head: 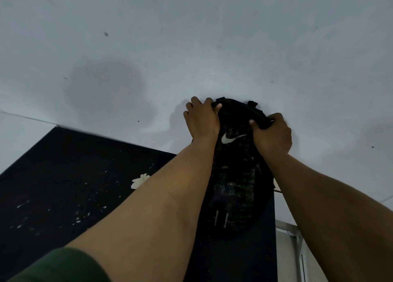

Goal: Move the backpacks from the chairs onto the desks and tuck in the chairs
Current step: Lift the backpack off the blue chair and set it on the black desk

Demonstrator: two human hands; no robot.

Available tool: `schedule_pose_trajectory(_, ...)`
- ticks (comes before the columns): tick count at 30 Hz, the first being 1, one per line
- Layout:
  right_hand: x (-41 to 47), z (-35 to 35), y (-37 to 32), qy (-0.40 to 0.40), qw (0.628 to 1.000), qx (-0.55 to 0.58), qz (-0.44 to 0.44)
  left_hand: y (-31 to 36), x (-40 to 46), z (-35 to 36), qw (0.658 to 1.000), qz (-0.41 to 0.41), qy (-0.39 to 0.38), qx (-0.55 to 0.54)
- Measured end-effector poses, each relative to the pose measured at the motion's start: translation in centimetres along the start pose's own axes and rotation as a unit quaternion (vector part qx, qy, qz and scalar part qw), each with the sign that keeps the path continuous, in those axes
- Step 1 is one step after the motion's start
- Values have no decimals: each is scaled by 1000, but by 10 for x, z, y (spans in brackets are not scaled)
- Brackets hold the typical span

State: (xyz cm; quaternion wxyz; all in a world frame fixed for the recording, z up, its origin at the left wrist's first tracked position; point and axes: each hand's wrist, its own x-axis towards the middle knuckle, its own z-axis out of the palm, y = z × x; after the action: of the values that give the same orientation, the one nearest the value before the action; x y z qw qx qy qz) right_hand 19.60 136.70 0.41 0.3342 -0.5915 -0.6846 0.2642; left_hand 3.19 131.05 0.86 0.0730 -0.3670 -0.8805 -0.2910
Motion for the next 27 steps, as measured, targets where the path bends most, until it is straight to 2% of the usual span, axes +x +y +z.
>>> schedule_pose_trajectory(3, 8, 10, 1, 41, 997, -59, -2, 8, 9, 5, 993, -70, -30, -90)
schedule_pose_trajectory(5, 12, 18, 2, 64, 994, -88, 5, 8, 15, 9, 988, -99, -40, -113)
schedule_pose_trajectory(9, 15, 27, 2, 54, 994, -82, 37, 1, 10, 14, 989, -50, -64, -127)
schedule_pose_trajectory(12, 19, 27, 2, 40, 997, -61, 33, -7, -12, 13, 973, 9, -135, -187)
schedule_pose_trajectory(13, 21, 26, 3, 36, 998, -50, 28, -13, -19, 14, 973, 54, -169, -151)
schedule_pose_trajectory(15, 22, 22, 4, 27, 999, -30, 21, -29, -30, 22, 965, 151, -215, -12)
schedule_pose_trajectory(17, 21, 18, 8, 19, 1000, -15, 0, -40, -38, 29, 950, 195, -216, 110)
schedule_pose_trajectory(19, 15, 16, 13, 13, 998, -24, -48, -38, -45, 34, 946, 169, -202, 190)
schedule_pose_trajectory(22, 3, 12, 16, 0, 987, -105, -118, -22, -49, 36, 934, 135, -186, 274)
schedule_pose_trajectory(24, -6, 12, 16, -2, 975, -156, -159, -13, -51, 32, 931, 124, -189, 286)
schedule_pose_trajectory(27, -17, 13, 15, -19, 962, -185, -202, -8, -52, 25, 938, 115, -214, 246)
